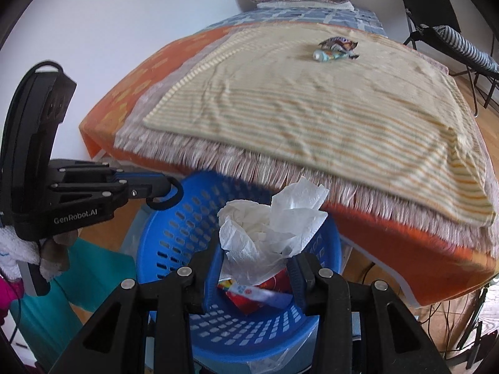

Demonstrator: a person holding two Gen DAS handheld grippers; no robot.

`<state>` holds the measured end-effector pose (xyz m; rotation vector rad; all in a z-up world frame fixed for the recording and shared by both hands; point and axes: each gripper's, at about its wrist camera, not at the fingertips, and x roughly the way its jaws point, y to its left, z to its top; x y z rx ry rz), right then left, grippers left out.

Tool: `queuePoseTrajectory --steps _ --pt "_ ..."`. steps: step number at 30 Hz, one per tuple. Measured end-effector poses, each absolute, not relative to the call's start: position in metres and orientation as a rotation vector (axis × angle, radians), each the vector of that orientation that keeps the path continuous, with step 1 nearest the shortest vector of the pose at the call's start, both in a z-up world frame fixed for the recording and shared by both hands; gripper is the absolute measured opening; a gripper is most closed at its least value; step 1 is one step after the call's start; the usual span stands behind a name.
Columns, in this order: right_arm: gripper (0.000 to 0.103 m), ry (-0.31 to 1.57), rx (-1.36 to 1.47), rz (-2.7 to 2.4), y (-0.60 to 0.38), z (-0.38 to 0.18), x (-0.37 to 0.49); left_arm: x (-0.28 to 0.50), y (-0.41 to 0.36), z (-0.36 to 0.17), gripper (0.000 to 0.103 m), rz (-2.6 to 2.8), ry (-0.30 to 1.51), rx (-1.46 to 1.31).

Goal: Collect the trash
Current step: 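Carry the plastic bag to the blue basket and release it inside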

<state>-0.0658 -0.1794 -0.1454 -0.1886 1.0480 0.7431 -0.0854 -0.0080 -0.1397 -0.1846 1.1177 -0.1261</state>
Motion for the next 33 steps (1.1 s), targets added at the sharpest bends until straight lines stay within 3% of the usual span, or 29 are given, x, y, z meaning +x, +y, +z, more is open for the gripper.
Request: queuePoseTrajectory --steps 9,15,18,20,21,26,33 --pt "0.042 1.066 -0.221 0.746 -0.175 -0.154 -0.069 -0.085 -0.008 -0.148 0.003 -0.126 1.147 -0.185" --pt "0.053 1.075 -0.230 0.741 -0.174 -0.157 -0.070 -0.084 -0.009 -0.152 0.003 -0.120 1.167 -0.187" --pt "0.058 1.076 -0.232 0.737 -0.174 -0.158 -0.069 -0.084 -0.008 -0.154 0.014 -0.112 1.177 -0.190" --pt "0.060 1.077 -0.231 0.732 -0.175 -0.158 -0.068 -0.084 -0.007 -0.155 0.035 -0.108 1.181 -0.199" --pt "0.062 1.078 -0.229 0.731 -0.176 -0.158 -0.068 -0.084 -0.006 -0.155 0.038 -0.106 1.180 -0.204" --pt "0.065 1.079 -0.227 0.725 -0.177 -0.157 -0.067 -0.085 -0.005 -0.155 0.038 -0.102 1.180 -0.205" --pt "0.078 1.070 -0.236 0.707 -0.177 -0.156 -0.067 -0.084 -0.004 -0.155 0.038 -0.092 1.183 -0.207"
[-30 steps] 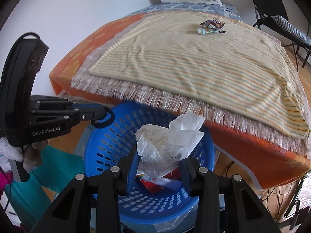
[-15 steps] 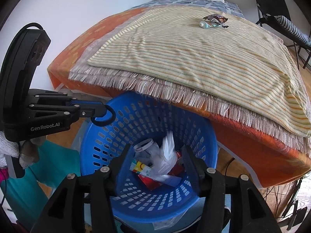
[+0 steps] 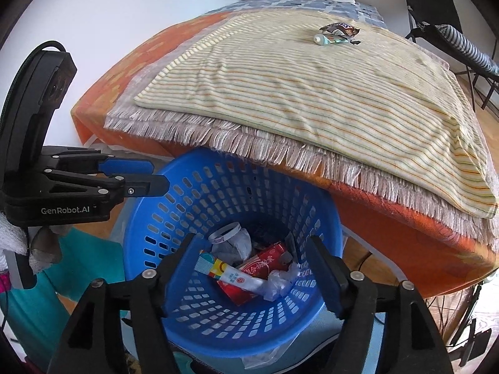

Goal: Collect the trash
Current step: 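Carry the plastic bag to the blue basket and release it inside, then move both tools back over the Snickers wrapper and toothpaste tube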

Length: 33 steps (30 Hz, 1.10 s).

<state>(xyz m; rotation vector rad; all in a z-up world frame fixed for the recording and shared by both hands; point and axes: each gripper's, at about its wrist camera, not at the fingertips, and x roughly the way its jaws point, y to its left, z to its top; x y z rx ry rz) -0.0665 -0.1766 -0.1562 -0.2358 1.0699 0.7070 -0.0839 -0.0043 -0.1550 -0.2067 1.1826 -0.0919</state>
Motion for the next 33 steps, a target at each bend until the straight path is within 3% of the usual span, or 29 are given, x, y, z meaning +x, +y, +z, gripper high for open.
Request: queuePoseTrajectory --steps 7,10,13,16,33 --pt "0.086 1.057 -0.224 0.675 -0.180 -0.152 -0.062 -0.084 -0.002 -0.154 0.039 -0.083 1.179 -0.212" --pt "0.087 1.055 -0.225 0.663 -0.180 -0.151 -0.061 -0.083 -0.003 -0.153 0.050 -0.078 1.173 -0.206" --pt "0.089 1.046 -0.233 0.652 -0.181 -0.149 -0.060 -0.081 -0.004 -0.150 0.052 -0.076 1.163 -0.198" --pt "0.090 1.038 -0.240 0.637 -0.182 -0.147 -0.059 -0.079 -0.002 -0.147 0.063 -0.059 1.153 -0.194" --pt "0.090 1.002 -0.194 0.566 -0.188 -0.120 -0.035 -0.041 0.009 -0.104 0.064 -0.040 1.079 -0.249"
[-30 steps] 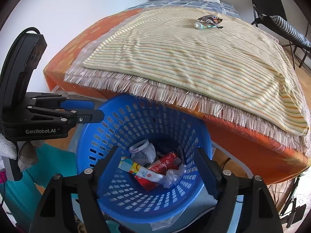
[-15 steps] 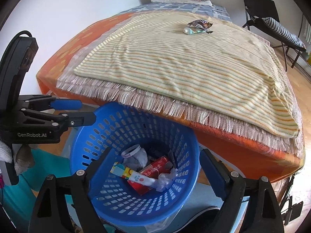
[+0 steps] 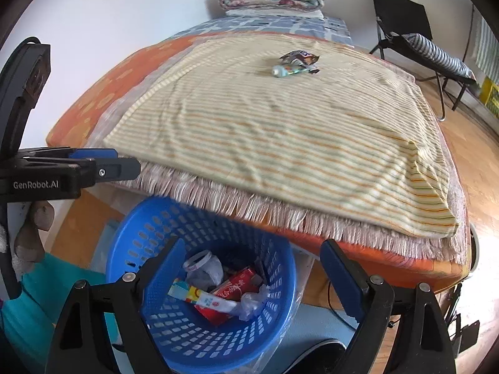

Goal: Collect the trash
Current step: 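Move both tools back over the Snickers wrapper and toothpaste tube, then grasp the Snickers wrapper with the right tool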

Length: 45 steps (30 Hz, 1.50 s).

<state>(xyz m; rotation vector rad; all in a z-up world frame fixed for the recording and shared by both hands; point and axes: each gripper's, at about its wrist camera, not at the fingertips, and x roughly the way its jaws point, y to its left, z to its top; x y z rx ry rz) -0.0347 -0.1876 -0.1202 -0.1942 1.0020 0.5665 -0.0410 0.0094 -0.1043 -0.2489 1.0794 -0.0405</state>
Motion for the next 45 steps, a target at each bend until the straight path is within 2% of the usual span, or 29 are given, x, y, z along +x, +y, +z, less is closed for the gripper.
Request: queuePoseTrajectory --steps 12,25,35,38,45 --pt "0.090 0.991 -0.040 0.544 -0.210 -0.086 0.026 0.025 0.007 -0.055 0.064 -0.061 0.984 -0.171" --pt "0.090 0.911 0.015 0.585 -0.205 -0.033 0.145 0.104 -0.003 -0.065 0.064 -0.158 0.981 -0.170" --pt "0.088 0.952 0.035 0.636 -0.158 -0.047 0.224 0.145 0.003 -0.082 0.064 -0.187 0.995 -0.176" --pt "0.081 0.975 0.041 0.647 -0.146 -0.056 0.243 0.156 0.007 -0.088 0.064 -0.197 1.001 -0.193" --pt "0.074 1.014 0.027 0.636 -0.118 -0.082 0.282 0.167 0.019 -0.098 0.064 -0.206 1.012 -0.241"
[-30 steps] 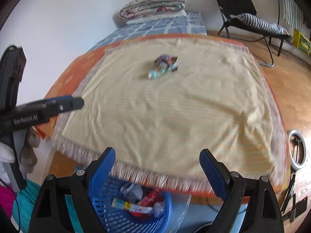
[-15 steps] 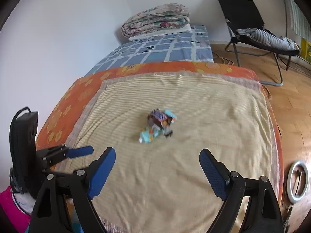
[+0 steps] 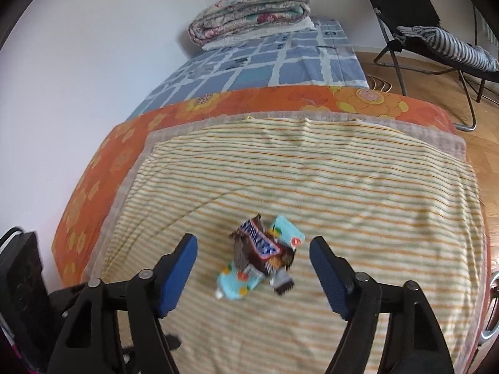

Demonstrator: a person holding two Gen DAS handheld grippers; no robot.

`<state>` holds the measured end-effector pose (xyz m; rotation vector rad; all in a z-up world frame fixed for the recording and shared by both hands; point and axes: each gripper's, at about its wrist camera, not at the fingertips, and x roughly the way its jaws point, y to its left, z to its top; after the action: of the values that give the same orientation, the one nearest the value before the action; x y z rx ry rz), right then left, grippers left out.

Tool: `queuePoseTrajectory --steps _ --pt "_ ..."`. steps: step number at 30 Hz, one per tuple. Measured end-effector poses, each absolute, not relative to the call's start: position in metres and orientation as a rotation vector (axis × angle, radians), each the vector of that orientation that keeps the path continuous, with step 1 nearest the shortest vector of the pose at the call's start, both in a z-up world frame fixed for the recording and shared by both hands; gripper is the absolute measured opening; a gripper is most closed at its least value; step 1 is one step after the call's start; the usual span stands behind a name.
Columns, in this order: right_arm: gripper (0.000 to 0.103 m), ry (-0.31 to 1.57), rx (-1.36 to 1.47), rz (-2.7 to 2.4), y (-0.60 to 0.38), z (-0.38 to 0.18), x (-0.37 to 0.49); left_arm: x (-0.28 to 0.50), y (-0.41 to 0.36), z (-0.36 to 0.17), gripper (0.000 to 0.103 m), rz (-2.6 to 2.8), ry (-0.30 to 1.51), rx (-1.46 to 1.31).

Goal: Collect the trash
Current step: 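Grasp the Snickers wrapper with the right tool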

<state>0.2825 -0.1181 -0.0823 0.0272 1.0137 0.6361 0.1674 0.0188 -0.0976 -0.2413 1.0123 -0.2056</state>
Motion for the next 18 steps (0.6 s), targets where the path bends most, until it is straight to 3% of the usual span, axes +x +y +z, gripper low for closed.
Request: queuePoseTrajectory --steps 13,15,18 --pt "0.072 1.006 -0.189 0.644 -0.082 -0.112 0.282 0.172 0.046 -0.110 0.064 -0.170 1.021 -0.274" --pt "0.067 1.012 -0.210 0.640 -0.081 -0.114 0.280 0.172 0.047 -0.111 0.064 -0.161 1.020 -0.275" --pt "0.051 1.035 -0.221 0.631 -0.084 -0.118 0.282 0.174 0.045 -0.112 0.064 -0.159 1.023 -0.269"
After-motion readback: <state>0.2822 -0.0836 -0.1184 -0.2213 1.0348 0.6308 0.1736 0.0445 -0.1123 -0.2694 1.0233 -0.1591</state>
